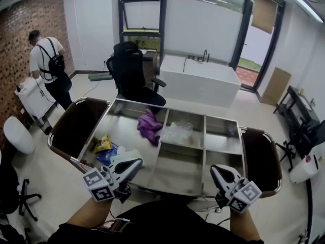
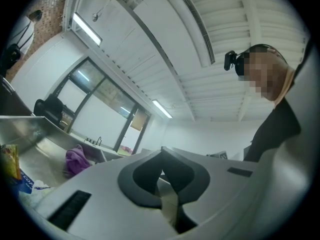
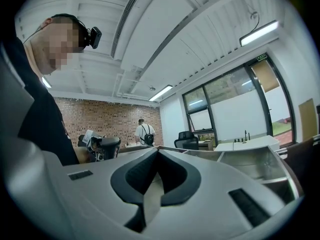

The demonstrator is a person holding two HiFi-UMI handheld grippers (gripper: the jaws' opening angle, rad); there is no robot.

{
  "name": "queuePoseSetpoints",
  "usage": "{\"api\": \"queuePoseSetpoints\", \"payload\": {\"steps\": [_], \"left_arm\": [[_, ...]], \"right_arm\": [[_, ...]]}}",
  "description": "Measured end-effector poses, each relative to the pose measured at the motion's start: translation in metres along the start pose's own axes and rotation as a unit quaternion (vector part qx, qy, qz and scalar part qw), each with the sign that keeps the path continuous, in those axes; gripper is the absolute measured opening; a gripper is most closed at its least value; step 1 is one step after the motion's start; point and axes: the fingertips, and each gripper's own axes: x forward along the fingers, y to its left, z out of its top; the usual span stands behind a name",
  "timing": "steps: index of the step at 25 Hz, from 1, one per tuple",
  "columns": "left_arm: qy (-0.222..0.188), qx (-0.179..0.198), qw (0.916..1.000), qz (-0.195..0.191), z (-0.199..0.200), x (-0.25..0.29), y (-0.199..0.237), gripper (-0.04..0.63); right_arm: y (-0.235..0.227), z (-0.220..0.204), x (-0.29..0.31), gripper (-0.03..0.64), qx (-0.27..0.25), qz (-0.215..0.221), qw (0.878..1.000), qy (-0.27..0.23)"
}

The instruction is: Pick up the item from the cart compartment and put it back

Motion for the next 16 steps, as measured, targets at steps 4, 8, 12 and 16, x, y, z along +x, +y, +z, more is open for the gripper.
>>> {"api": "queuePoseSetpoints", "payload": {"steps": [4,8,12,16], "left_arm": [[0.001,-0.001,1.0000,-0.002,0.0009,0.0007,-0.0005,-0.005],[0.002,0.001,1.0000,-0.003,0.0012,0.0000,0.0000,-0.005],[0.005,0.005,1.0000,-0.003,-0.0010,-0.0001,-0.0010,-0.005],[0.009,0.007,0.9999,-0.003,-0.0024,0.0003,-0.0017,-0.005]], "right_arm": [[0.0027,0.0077,-0.0004,-0.006,0.004,0.002,1.000,-0.011],[0.0017,0.0047,-0.0014,-0.006,-0.009,0.000,1.000,-0.005],[0.0019,0.0012,-0.0020,-0.006,-0.008,0.001,1.000,0.000],[0.0036,0.0068,-0.0007,-0.006,-0.013,0.004,1.000,-0.008]]}}
